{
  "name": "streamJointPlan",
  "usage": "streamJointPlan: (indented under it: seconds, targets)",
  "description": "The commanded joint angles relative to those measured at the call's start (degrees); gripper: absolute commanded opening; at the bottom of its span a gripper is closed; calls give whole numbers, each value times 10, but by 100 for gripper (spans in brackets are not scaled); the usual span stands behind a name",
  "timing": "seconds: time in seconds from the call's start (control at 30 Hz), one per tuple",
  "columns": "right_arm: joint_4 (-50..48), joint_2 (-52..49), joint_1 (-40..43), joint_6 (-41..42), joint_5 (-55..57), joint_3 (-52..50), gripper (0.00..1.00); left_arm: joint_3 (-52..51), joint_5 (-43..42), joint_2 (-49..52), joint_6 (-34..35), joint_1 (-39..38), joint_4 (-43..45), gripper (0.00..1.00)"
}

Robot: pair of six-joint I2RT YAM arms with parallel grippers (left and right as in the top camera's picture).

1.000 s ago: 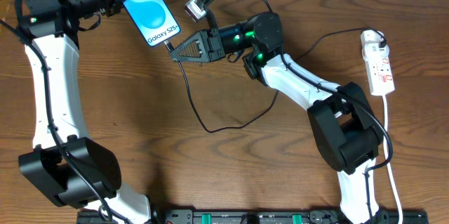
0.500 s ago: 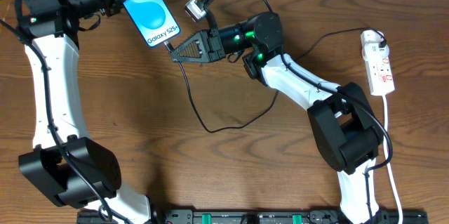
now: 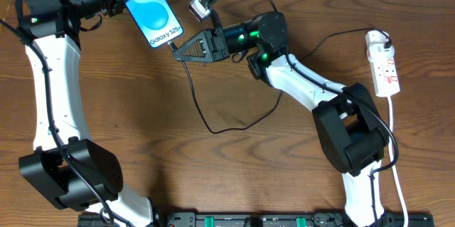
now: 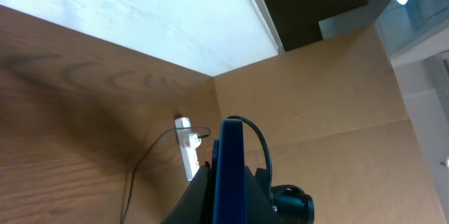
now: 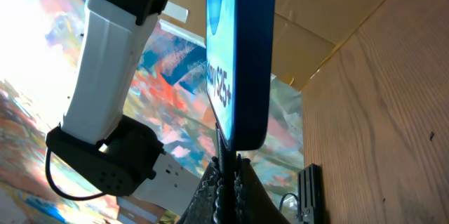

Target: Plug charger to phone and switch on socket

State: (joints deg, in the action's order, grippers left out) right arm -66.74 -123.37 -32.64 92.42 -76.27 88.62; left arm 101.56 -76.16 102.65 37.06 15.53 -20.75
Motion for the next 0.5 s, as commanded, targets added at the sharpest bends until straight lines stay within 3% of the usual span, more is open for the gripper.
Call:
streamJointPlan:
  seconds: [0.0, 0.47]
  targets:
    - [-1, -5, 9, 4, 56, 1, 1, 4, -39, 0, -4, -13, -2, 7]
    - [-1, -5, 13, 29, 99, 1, 1, 4, -38, 0, -19, -35, -1, 7]
